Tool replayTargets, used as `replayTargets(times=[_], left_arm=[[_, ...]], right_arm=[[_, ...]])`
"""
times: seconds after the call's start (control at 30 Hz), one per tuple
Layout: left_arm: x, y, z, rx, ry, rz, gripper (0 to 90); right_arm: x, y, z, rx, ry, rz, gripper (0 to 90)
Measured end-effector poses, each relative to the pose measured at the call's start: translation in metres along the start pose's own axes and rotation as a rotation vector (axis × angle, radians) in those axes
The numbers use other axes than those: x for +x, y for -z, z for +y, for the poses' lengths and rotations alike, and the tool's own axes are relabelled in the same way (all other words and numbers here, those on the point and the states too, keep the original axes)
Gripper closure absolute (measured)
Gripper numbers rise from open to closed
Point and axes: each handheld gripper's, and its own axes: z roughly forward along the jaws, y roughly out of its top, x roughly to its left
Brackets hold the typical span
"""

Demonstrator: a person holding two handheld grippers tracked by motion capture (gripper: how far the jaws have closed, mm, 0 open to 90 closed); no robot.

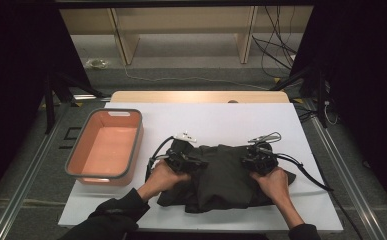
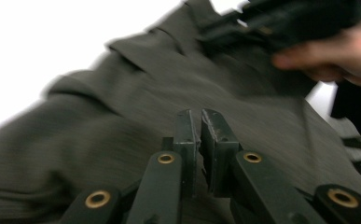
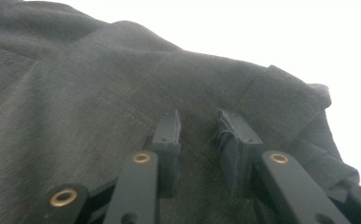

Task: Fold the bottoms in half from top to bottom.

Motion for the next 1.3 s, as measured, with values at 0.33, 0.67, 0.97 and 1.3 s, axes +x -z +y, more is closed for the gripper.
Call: replayTargets(times=[0.33,0.67,0.97,1.3], left_arm=[[-0.010,-0.026,-0.027,0.128,-0.081,-0.022,87.5],[-0.018,-0.021,-0.029,0.111,-0.104,-0.016,84.2],[-0.034,-0.017,-0.040,0.142,-0.143,-0.069,78.9],[-0.034,-0.016,-0.045,0.159,-0.155,-0.062,73.7]], right_arm=[[-0.015,-0.012,0.011,0.006,-0.038,-0.027,74.8],[-0.025,-0.020,0.012,0.031,-0.063,-0.016,74.9],[-0.032,0.002,0.011,-0.027,-0.065,-0.015,70.6],[-0.028,0.009,0.004,-0.027,-0.057,0.007,65.9]])
